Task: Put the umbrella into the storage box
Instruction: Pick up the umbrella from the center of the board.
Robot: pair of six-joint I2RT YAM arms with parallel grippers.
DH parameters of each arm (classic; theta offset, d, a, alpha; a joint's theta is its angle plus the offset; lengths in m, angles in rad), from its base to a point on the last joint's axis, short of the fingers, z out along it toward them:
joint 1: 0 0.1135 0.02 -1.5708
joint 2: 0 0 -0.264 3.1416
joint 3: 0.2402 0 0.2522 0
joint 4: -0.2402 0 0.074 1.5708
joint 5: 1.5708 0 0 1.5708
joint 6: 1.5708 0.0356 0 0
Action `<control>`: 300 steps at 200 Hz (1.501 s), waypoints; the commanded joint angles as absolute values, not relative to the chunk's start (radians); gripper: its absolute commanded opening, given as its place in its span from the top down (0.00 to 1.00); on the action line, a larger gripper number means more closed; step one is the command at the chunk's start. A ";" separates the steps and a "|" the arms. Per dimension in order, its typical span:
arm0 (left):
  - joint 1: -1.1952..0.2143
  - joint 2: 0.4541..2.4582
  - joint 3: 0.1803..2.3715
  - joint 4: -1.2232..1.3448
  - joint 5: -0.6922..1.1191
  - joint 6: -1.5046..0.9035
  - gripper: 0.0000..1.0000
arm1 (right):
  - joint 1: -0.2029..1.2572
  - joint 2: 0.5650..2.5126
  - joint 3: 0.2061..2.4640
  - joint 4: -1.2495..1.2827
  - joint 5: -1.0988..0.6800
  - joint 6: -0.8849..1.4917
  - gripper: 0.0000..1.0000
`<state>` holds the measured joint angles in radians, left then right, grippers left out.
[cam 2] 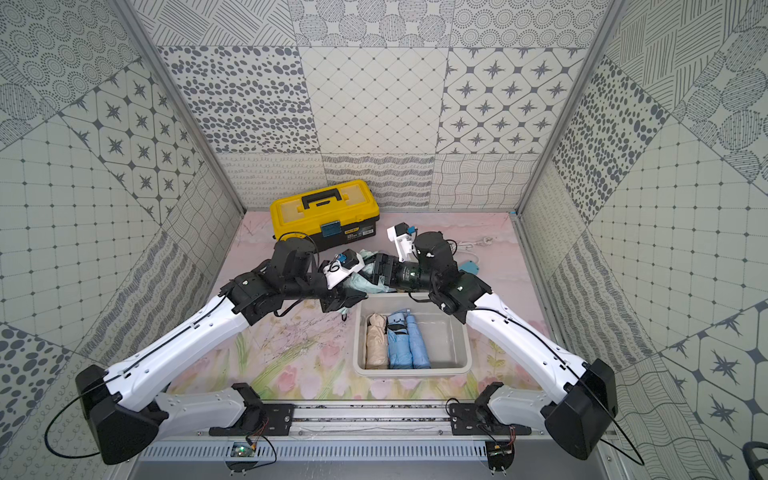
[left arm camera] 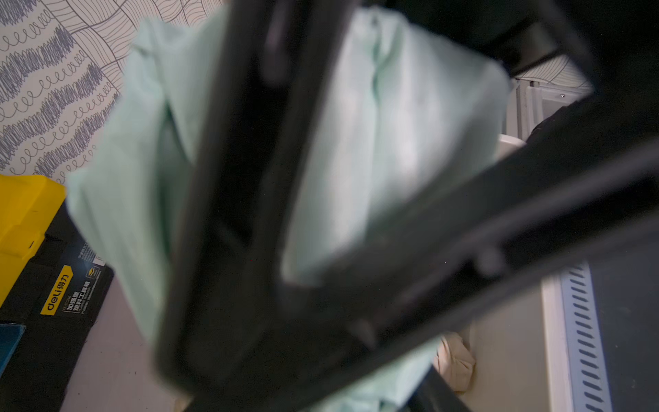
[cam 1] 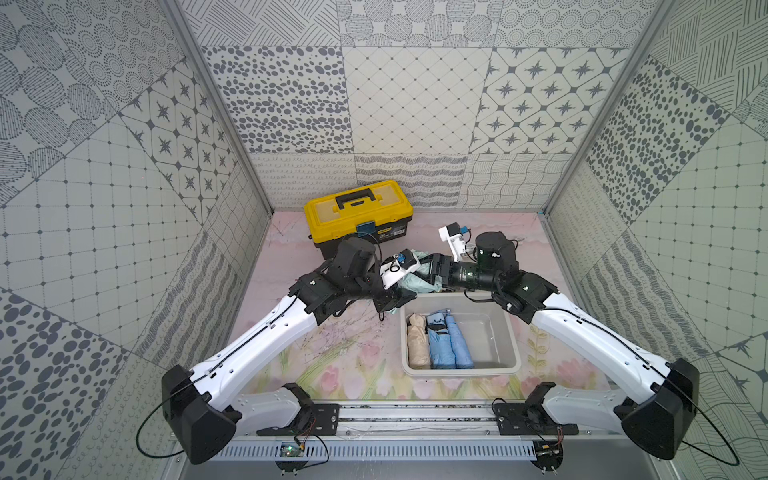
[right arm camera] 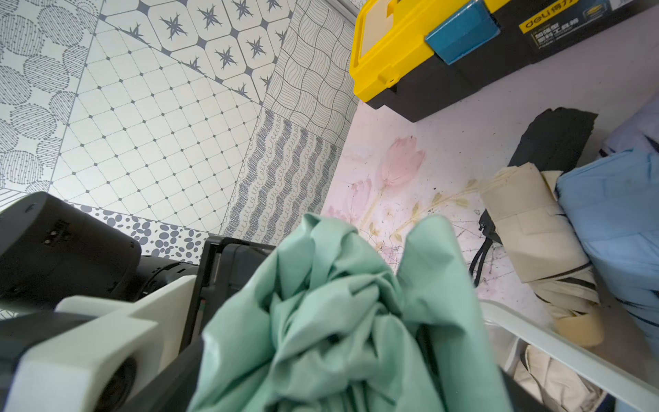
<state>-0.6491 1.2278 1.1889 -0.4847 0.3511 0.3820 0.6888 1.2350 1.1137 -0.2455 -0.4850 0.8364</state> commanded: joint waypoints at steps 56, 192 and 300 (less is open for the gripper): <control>-0.670 1.279 1.275 -0.532 0.326 0.503 0.50 | 0.707 1.209 1.086 -0.226 -0.472 0.866 0.46; -0.698 1.040 1.134 0.050 -0.176 -0.412 0.05 | 0.604 1.113 0.965 -0.048 -0.268 1.139 0.65; -0.699 1.128 1.027 0.268 -0.066 -1.541 0.02 | 0.634 1.073 0.969 0.237 0.076 1.295 0.66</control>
<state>-0.6945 1.0824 1.0218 0.0196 -0.0952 -0.9657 0.6167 1.0924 0.9211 0.0578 -0.0139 1.2610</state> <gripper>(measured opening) 0.975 0.372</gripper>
